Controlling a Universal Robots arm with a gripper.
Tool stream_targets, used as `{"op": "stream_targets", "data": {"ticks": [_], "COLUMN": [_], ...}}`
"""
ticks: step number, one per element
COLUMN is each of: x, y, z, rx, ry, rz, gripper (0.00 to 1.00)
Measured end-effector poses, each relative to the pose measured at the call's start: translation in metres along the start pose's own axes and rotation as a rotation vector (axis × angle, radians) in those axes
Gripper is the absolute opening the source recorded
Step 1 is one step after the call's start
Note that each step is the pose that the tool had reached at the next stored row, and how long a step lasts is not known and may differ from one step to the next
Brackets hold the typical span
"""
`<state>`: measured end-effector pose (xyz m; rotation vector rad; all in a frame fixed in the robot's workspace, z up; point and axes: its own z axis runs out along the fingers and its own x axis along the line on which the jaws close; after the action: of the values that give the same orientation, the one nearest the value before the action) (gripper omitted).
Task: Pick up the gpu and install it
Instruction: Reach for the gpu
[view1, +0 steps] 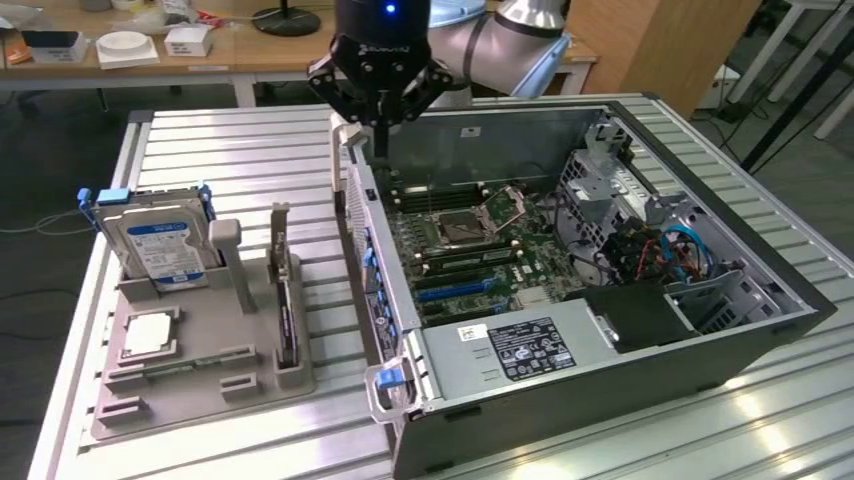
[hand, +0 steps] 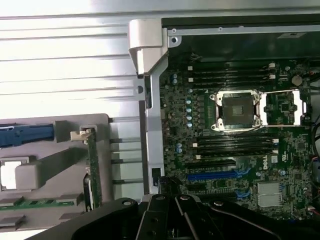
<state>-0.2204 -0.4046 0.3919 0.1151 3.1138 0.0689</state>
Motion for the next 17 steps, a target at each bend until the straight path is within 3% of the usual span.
{"op": "stream_targets", "data": {"ticks": [13,17], "x": [0.04,0.046], "y": [-0.0054,-0.0112], "z": [-0.0006,-0.0009], "rx": [0.0,-0.0001], "ry": [0.0,0.0], "rz": [0.0,0.0], "gripper": [0.11,0.11]}}
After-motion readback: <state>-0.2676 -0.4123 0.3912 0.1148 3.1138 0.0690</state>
